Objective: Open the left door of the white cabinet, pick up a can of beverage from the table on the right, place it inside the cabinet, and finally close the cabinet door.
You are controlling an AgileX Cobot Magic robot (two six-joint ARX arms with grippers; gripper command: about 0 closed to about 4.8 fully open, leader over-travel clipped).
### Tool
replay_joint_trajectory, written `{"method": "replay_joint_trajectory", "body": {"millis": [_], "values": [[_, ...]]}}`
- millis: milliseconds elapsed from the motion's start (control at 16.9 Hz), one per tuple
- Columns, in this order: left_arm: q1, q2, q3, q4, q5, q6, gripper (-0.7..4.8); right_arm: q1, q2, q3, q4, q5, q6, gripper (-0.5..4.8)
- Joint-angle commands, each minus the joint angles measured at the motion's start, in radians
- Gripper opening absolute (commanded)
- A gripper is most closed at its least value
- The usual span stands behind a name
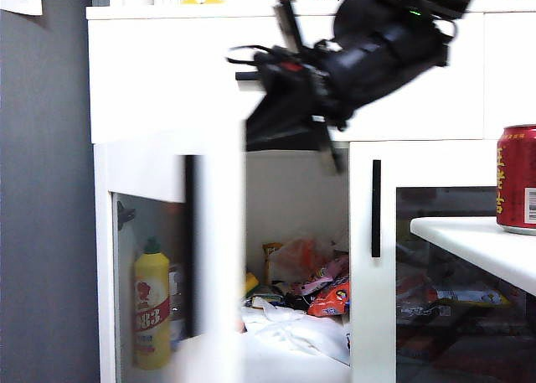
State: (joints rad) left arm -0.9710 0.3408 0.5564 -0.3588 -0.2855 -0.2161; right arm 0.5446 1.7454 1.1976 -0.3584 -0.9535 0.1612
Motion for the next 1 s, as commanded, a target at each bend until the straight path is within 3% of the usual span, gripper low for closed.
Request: {"method": "replay_joint_trajectory", "body": {"millis": [59,236,472,826,885,1003], "values": [[0.004,-0.170,-0.001,-0.166,0.010,-0.032,4.79,0.098,-0.004,0.002,0.061,0.007,0.039,-0.08],[0.003,-0.224,0.009,-0.217,0.019,-0.076,4.79,0.271,-0.003,0.001,0.272,0.176,0.206,-0.08],[0.003,-0.224,0.093,-0.303,0.017,-0.022,4.79,0.415,0.013,0.002,0.435,0.288,0.209,-0.08],[0.003,-0.221,0.104,-0.283,0.040,-0.026,4.79,0.284,-0.100,0.003,0.430,0.362,0.176,-0.08],[0.003,-0.210,0.102,-0.255,0.041,-0.026,4.79,0.248,-0.163,0.003,0.417,0.409,0.141,-0.08],[0.003,-0.164,0.086,-0.161,0.045,-0.023,4.79,0.197,-0.330,0.003,0.330,0.610,-0.006,-0.08]]}}
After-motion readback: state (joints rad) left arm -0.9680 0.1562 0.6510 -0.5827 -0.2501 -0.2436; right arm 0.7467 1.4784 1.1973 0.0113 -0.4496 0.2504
